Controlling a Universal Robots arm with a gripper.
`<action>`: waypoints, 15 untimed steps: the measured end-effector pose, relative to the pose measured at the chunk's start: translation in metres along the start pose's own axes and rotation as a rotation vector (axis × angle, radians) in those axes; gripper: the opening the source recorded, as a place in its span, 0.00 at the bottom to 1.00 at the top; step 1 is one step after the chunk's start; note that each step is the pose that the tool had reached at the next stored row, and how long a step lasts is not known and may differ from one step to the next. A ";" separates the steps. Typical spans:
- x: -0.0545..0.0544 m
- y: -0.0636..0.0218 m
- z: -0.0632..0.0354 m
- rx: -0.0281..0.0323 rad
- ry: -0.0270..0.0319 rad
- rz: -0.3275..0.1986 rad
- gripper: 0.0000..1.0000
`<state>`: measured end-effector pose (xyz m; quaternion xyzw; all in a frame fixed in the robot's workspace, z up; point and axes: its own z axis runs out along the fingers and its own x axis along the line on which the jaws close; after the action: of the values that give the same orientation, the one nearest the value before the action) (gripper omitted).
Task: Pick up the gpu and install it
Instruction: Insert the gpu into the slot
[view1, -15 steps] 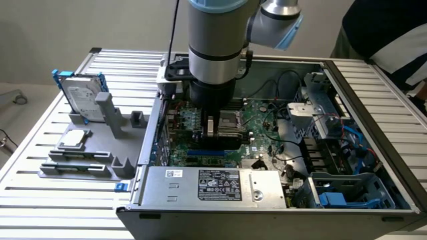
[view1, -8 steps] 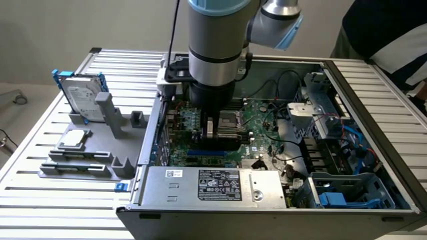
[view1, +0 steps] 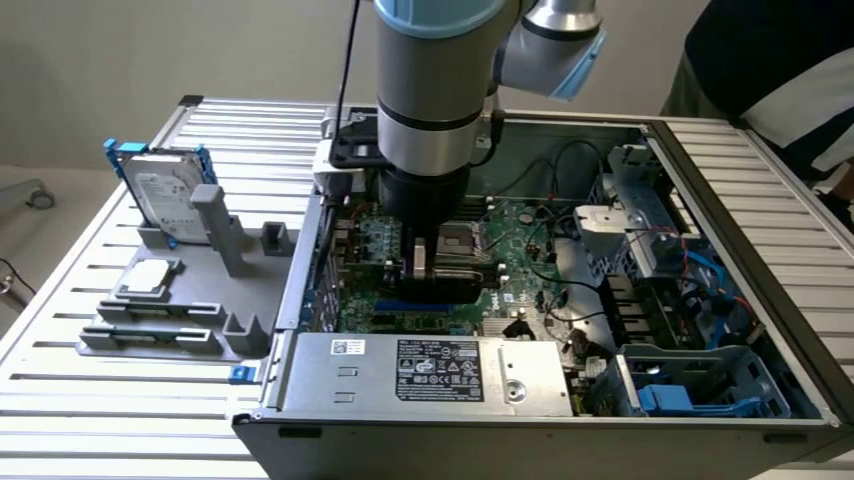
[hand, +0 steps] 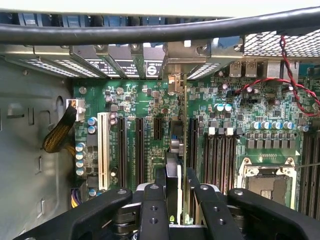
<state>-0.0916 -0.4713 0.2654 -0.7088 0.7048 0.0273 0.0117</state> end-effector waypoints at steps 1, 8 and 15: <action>0.000 0.0000 0.0003 -0.0007 -0.0001 0.000 0.27; 0.000 0.0001 0.0029 -0.0082 0.0000 0.000 0.27; 0.001 0.0001 0.0060 -0.0132 -0.0001 0.001 0.27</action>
<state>-0.0919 -0.4717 0.2594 -0.7086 0.7048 0.0320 0.0070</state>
